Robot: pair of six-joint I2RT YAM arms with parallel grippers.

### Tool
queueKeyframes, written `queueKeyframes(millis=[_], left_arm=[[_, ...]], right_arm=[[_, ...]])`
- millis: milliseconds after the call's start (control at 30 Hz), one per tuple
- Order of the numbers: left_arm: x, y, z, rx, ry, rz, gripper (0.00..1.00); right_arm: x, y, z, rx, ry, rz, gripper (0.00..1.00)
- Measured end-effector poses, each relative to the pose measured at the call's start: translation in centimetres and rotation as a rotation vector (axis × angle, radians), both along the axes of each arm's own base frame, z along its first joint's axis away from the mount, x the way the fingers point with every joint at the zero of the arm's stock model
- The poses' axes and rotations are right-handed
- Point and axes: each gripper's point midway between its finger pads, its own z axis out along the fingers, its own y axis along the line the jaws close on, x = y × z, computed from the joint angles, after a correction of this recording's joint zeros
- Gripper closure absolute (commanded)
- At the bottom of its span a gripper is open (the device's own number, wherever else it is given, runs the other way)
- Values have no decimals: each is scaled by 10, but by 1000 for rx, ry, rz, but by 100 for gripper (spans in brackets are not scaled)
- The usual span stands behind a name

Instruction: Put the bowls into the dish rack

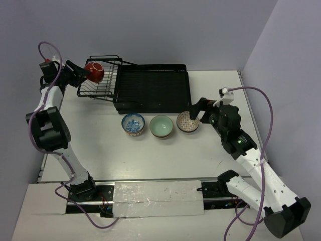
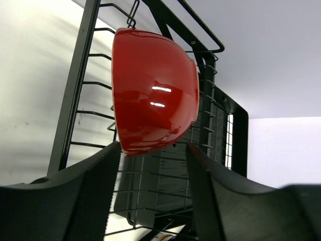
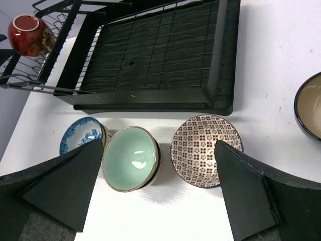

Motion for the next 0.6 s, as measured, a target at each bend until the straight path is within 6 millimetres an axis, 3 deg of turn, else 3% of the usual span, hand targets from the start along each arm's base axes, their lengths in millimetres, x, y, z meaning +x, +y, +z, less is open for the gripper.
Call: queueKeyframes(millis=[233,433,467,600], left_arm=[[-1,-2,17,46,-9,16,31],[-4,8,11,85,37,66,22],[-6,10,11,93,48,77,16],[-14,16,21,162,76,118,10]], right_arm=[[0,0,0,0,0,-1,1],[1,-3,0,-3,-1,-16,1],[1,-4,0,-5,-1,-24,1],[3,-13,-4,-15,13,-76,1]])
